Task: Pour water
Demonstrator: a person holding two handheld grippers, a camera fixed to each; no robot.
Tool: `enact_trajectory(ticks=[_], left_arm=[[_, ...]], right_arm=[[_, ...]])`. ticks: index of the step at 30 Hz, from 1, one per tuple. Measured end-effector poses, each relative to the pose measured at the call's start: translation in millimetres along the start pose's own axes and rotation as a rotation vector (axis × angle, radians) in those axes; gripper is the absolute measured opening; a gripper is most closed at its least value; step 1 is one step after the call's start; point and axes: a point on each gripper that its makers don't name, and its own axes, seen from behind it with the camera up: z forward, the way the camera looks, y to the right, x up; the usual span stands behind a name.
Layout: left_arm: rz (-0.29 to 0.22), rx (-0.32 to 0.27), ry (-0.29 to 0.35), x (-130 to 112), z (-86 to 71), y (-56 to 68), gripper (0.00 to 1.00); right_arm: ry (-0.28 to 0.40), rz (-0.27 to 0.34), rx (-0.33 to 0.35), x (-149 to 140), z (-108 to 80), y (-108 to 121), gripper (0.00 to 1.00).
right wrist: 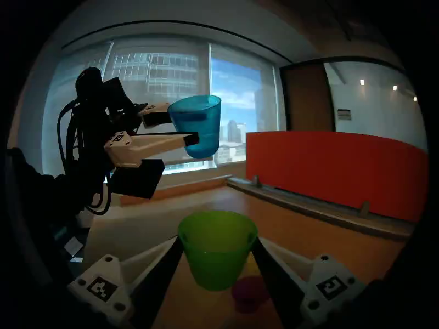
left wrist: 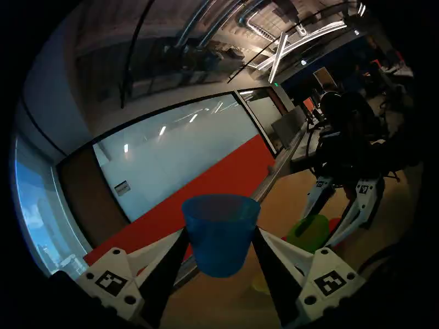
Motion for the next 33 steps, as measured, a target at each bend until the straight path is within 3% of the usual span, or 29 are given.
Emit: enact_trajectory(ticks=[33], left_arm=[[0.309, 0.04, -0.018, 20.7, 1.2, -2.7, 0.81]], right_arm=[[-0.007, -0.007, 0.059, -0.8, 14.1, -22.3, 0.9]])
